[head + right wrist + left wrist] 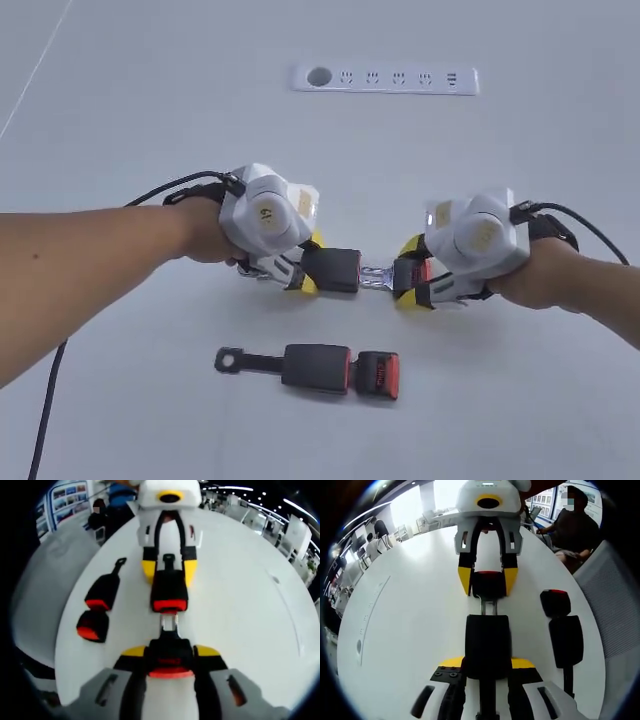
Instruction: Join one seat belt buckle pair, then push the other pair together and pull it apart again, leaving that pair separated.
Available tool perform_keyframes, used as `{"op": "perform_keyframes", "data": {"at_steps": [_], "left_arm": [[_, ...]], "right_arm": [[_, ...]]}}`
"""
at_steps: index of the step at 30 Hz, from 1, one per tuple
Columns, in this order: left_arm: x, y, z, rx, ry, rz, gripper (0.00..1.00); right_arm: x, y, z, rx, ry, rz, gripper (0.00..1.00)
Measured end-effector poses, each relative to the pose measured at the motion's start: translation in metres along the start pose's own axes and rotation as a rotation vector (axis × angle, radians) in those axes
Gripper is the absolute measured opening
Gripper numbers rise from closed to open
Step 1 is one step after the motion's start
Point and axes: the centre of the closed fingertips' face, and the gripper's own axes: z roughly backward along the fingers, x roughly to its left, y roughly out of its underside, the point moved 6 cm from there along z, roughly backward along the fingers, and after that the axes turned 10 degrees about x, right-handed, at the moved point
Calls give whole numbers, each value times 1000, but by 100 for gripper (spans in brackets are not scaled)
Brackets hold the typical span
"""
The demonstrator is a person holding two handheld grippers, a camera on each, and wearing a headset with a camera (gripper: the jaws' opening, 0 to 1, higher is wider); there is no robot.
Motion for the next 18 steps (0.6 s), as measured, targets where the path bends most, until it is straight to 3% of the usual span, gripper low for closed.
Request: {"op": "perform_keyframes", "data": {"at_steps": [18], "left_arm": [[0,0,0,23,-1,2,33]], "right_arm": [[8,49,22,18,15,-19,36]]}}
